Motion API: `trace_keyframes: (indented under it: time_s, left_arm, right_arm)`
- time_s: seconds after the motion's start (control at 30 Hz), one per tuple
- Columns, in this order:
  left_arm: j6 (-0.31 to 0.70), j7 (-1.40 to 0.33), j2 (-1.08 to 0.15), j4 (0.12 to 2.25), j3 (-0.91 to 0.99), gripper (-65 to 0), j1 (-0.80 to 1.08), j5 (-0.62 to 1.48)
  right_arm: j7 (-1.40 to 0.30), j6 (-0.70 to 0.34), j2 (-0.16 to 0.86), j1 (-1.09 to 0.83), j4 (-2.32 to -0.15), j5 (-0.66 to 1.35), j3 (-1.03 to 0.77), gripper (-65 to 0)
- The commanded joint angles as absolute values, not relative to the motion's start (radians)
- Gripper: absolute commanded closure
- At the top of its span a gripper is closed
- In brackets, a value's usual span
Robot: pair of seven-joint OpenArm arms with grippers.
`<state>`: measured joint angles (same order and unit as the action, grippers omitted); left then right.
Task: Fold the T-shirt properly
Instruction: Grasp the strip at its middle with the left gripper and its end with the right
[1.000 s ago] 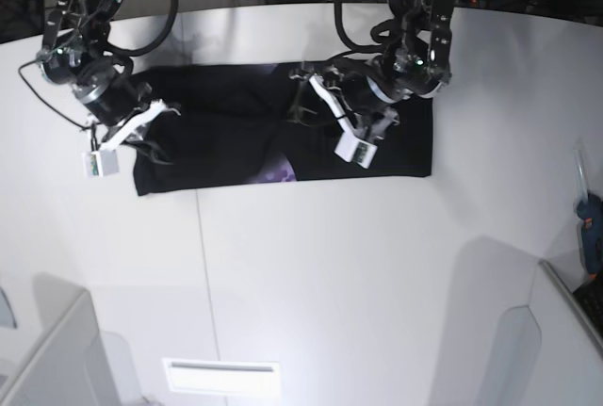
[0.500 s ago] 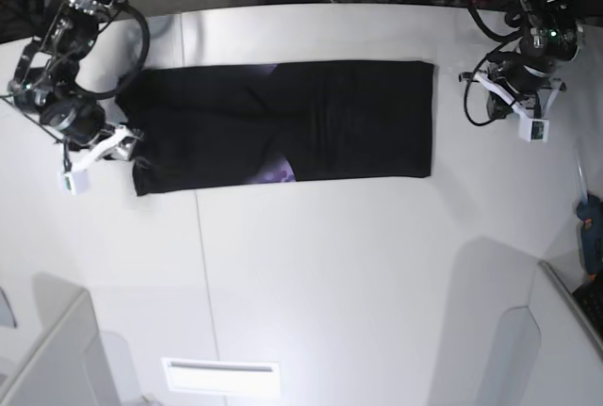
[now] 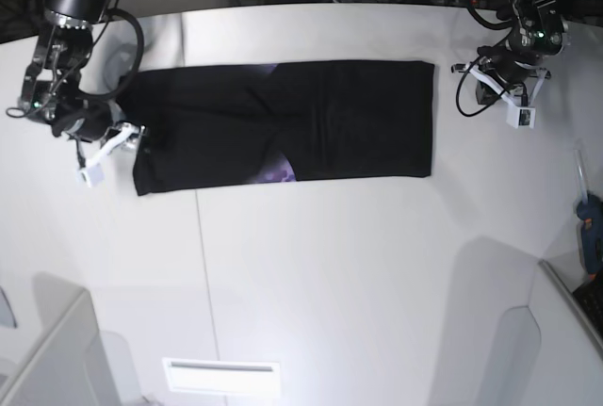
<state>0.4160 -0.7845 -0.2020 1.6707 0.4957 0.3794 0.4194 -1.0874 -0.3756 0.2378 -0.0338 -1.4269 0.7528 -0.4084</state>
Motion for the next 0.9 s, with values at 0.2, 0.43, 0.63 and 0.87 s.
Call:
trace_keyframes:
  time_s: [0.2, 0.43, 0.63, 0.87]
  left_arm:
    - [0.418, -0.753, -0.214, 1.685, 0.484, 0.0, 0.381, 0.424]
    - [0.418, -0.753, -0.214, 1.685, 0.415, 0.0, 0.378, 0.421]
    - [0.417, -0.753, -0.208, 1.679, 0.372, 0.0, 0.364, 0.420]
    - [0.417, -0.756, -0.199, 1.644, 0.367, 0.0, 0.341, 0.418]
  right_arm:
    - [-1.069, -0.384, 0.260, -0.039, -1.394, 0.773, -0.397, -45.5]
    - [-1.086, -0.384, 0.242, -0.074, -1.483, 0.768, -0.314, -45.3]
    - [-1.047, -0.383, 0.237, -0.067, -1.411, 0.768, -0.312, -45.2]
    - [-1.010, -0.383, 0.239, -0.068, -1.392, 0.773, -0.308, -18.2]
